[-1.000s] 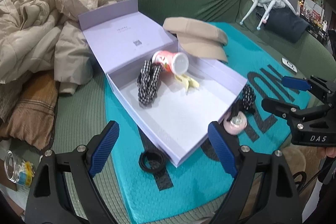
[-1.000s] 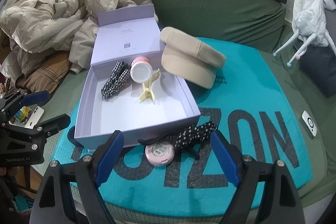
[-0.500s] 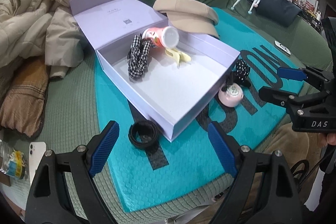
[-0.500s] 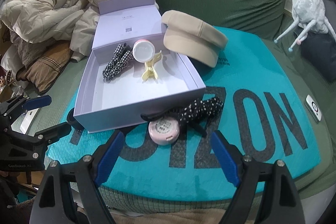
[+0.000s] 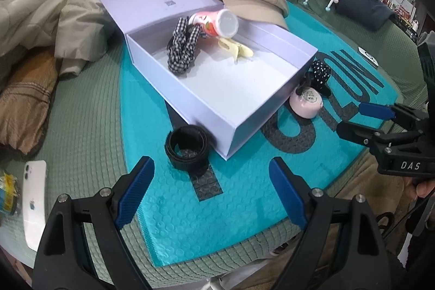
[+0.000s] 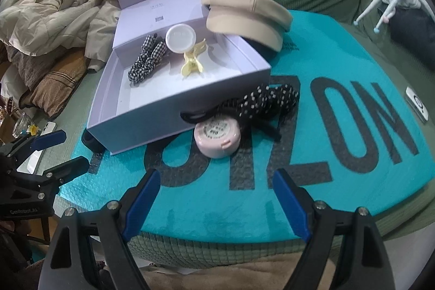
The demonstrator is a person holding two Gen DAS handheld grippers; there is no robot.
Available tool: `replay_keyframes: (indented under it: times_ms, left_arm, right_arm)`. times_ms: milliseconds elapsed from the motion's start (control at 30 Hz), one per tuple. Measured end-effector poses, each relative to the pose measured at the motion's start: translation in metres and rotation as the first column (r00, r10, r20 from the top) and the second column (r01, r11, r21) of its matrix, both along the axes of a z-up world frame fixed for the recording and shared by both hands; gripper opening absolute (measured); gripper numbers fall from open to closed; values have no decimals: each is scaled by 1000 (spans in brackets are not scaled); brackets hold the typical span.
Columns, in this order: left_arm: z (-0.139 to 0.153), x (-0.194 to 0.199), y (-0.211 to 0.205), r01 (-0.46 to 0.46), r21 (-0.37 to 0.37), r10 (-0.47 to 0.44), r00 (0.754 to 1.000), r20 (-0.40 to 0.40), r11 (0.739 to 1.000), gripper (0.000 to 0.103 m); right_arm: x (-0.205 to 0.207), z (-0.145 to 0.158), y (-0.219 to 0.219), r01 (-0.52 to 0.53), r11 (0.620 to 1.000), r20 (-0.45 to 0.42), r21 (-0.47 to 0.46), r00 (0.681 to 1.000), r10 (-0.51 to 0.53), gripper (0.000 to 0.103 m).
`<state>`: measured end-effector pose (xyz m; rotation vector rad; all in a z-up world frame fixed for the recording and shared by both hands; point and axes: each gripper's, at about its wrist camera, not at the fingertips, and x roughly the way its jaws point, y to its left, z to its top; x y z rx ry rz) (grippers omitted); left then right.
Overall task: Organize objects
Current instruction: 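Grasp the black hair tie with the left tool while the right tool reaches the pink compact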
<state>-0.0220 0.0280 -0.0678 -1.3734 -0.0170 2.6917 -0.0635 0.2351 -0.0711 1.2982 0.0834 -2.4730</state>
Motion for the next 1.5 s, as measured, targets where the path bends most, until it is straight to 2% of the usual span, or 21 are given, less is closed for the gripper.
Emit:
replay_keyframes:
  times_ms: [500, 600, 967, 1067, 1133, 1200, 1233, 1333, 1500]
  left_arm:
    - [-29, -14, -18, -7, 64, 5, 1000, 29, 998, 86]
    - [-33, -19, -19, -5, 25, 4, 1000, 31, 1000, 86]
    - [-39, -34, -25, 6, 34, -7, 999, 38, 999, 85]
    - [-39, -35, -20, 35, 26, -36, 999, 27, 999, 78]
    - [-38, -34, -18, 52, 33, -53, 998, 21, 998, 72]
    - [-37, -32, -15, 75, 44, -75, 997, 12, 996, 61]
    - [-37, -30, -12, 84, 38, -84, 996, 6, 996, 59]
    - [-35, -28, -8, 105, 52, -105, 994, 11, 993, 43]
    - [-35, -24, -1, 104, 14, -104, 994, 26, 994, 41]
  right_arm:
    - [-9, -31, -11, 33, 999, 29, -20, 999, -33, 86]
    - [-15, -33, -13, 40, 999, 27, -6, 999, -40, 86]
    - [-43, -36, -14, 105, 993, 16, -49, 994, -104, 84]
    - [-46, -37, -16, 111, 992, 5, -66, 994, -111, 72]
    - [-47, -37, -16, 113, 990, -2, -81, 993, -114, 59]
    - [-47, -37, -15, 112, 989, -1, -95, 994, -112, 51]
    - [-46, -37, -14, 113, 989, -2, -99, 993, -114, 51]
    - [-41, -37, -12, 98, 987, -1, -127, 995, -99, 51]
    - [-27, -36, -16, 63, 991, -8, -119, 998, -65, 51]
